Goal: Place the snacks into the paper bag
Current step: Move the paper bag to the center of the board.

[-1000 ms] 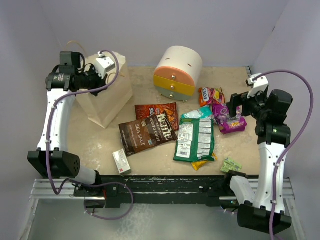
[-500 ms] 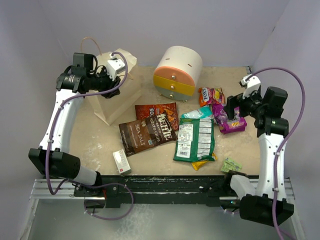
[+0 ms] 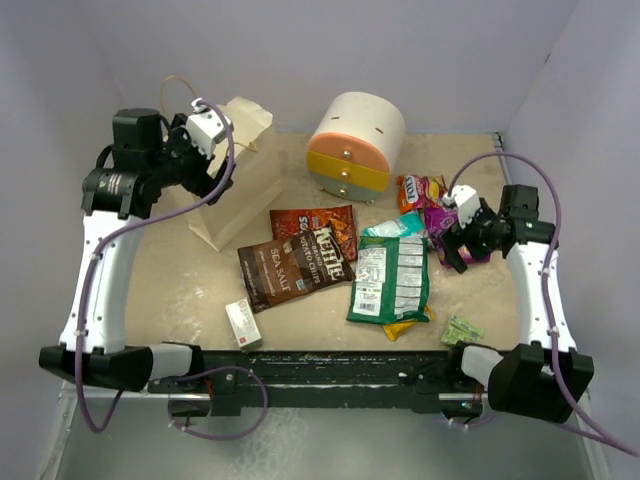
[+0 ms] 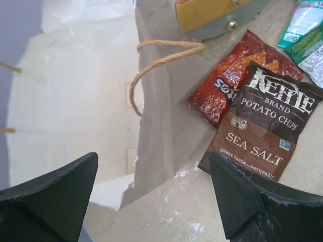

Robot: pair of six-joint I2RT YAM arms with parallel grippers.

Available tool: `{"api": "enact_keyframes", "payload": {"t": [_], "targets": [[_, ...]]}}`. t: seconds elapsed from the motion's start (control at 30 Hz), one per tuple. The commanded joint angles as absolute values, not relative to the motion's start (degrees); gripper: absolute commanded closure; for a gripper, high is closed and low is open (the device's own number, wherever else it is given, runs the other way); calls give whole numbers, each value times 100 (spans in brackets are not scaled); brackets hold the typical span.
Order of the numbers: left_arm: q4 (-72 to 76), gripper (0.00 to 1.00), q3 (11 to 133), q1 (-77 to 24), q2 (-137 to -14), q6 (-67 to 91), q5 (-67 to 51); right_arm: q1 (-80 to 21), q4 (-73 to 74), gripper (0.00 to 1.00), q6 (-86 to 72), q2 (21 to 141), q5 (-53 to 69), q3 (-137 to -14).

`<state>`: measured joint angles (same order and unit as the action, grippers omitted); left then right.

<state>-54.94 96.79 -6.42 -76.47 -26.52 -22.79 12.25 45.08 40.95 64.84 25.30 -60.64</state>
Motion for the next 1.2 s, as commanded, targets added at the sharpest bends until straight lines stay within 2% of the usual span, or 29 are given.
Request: {"api": "enact_keyframes", "payload": {"t": [0.0,0.23,0.4,0.6,0.93,1.17], "targets": [[-5033,5,9533,-644,-7105,-2515,-1903,1194,5431,3,5605,6563,1662,-5823],[-4735,3,9171,-643,-6953,-2536,-1727,1195,6093,5,5979,7034,676,-5304],[-4702,2,9126,-642,-7013,-2514,-1766,1162,6156,9,5672,7648,766,-5160],[-4650,1,9009,-641,-6967,-2507,-1745,916,6058,19,5160,8378,1045,-5093],[-4647,1,9019,-642,-6957,-2470,-1868,389,5996,21,4749,9114,926,-5319],[-4632,0,8992,-642,-6928,-2470,-1909,246,5806,23,4839,9359,230,-5309]]}}
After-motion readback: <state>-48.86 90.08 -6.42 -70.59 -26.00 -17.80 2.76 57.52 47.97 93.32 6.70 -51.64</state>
